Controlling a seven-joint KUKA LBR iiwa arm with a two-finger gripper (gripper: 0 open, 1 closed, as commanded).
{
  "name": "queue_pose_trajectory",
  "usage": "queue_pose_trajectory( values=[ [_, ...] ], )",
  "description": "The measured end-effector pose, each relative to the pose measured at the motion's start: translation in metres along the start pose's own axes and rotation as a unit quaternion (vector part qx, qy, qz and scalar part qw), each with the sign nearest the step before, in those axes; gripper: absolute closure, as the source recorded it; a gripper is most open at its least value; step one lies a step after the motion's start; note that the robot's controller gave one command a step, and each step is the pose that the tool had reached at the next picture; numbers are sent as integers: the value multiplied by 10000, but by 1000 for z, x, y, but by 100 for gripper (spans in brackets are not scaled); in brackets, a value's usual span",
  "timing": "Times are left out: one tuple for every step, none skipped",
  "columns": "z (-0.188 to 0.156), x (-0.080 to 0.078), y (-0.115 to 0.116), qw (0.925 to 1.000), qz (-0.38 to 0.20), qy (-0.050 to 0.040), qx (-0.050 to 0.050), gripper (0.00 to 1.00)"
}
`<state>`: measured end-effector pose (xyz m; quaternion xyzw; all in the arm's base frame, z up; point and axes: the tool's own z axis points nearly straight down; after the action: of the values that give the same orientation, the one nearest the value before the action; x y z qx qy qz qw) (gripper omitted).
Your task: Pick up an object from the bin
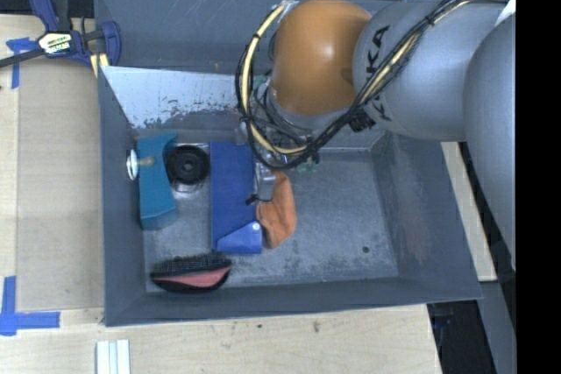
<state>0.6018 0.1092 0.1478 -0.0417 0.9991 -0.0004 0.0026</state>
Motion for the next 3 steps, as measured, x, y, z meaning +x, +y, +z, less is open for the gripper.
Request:
queue_pose_trajectory(
  values=[
    [30,42,-19,9950,-996,1,-10,0],
    [73,35,-67,9947,-1024,-5,-9,0],
    [77,81,-83,9790,-2038,11,-11,100]
  ],
)
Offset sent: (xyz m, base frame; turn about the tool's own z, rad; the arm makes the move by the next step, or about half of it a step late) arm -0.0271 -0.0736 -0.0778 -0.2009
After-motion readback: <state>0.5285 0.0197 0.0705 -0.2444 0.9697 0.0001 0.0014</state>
